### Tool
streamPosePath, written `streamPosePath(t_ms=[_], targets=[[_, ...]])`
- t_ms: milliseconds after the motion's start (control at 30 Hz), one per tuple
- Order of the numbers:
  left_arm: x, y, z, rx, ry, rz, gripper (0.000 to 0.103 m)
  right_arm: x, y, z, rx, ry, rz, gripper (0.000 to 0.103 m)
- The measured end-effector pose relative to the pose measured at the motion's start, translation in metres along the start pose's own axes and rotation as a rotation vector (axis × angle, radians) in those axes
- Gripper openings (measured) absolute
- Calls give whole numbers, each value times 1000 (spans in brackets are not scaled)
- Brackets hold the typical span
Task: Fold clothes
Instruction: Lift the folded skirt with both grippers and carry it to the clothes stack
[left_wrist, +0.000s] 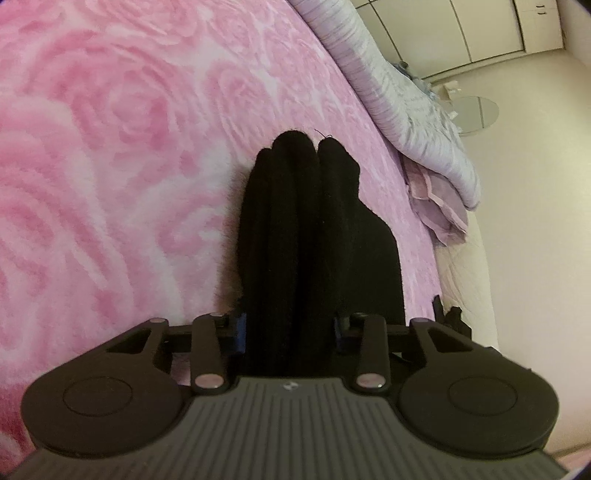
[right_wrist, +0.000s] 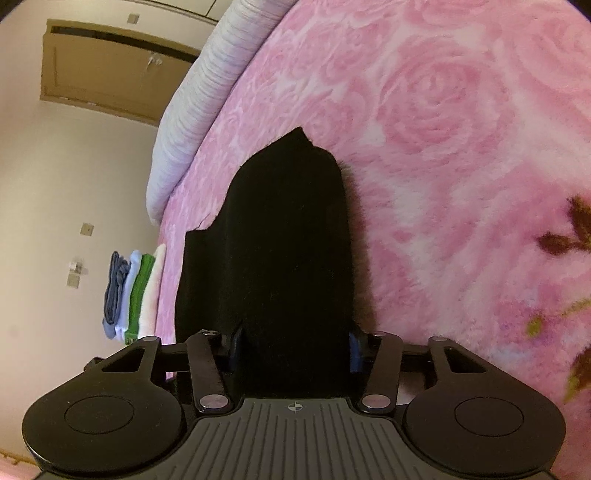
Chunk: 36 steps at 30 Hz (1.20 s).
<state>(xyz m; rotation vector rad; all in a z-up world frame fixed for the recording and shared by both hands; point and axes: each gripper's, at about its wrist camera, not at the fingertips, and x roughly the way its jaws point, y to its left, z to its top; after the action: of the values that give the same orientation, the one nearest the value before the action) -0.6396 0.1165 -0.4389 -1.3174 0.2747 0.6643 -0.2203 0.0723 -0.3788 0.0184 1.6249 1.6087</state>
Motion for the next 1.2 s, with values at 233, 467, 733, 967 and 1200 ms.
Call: streamPosePath(t_ms=[233,467,733,967,1200], targets=[[-14,-24,11,-78,13,45,27,-3,26,13,88,62,-73,43],[-96,-100,50,-121,-61,98,27,-20,121,37,123,117,-14,42],[-215,-182,81,-132,-272,114,26,-25,260,68,-21,198,119,42],[-301,-164,104,-149,-401,104,26,14,343,49,-130,245,187,42],[-406,-78,171,-114,-384,98,26,113,412,-8,-107,230,214,42]])
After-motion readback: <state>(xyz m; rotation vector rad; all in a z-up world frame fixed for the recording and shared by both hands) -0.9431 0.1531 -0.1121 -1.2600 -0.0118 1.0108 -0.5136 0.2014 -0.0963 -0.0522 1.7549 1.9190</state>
